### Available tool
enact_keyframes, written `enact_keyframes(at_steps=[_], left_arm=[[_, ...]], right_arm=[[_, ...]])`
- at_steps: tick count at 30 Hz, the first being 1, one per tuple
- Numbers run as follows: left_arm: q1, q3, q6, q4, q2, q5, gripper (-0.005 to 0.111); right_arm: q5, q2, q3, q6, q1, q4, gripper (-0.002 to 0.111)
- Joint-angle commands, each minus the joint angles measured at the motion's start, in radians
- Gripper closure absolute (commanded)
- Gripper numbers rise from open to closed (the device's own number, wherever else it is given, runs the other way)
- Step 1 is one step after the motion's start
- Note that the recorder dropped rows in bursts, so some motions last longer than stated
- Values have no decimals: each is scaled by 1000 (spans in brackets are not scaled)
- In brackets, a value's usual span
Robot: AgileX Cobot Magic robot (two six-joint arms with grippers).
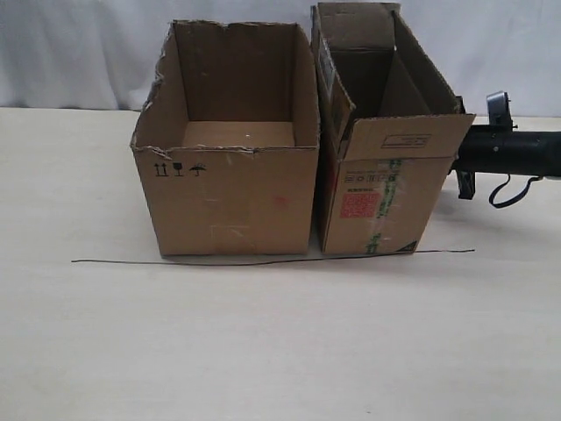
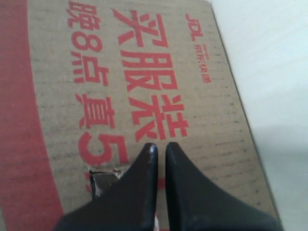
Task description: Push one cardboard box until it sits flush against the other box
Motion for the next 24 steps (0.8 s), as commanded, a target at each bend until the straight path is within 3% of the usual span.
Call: enact_keyframes(at_steps=[1, 15, 24], left_arm=[[-9, 3, -5, 2, -3, -9, 107], [-9, 3, -5, 0, -3, -9, 107], [-9, 3, -5, 0, -3, -9, 107]], right_arm=[[-17, 1, -6, -13, 25, 12, 103], [-53, 1, -6, -15, 30, 15, 103], [-93, -72, -6, -68, -73, 3, 103]])
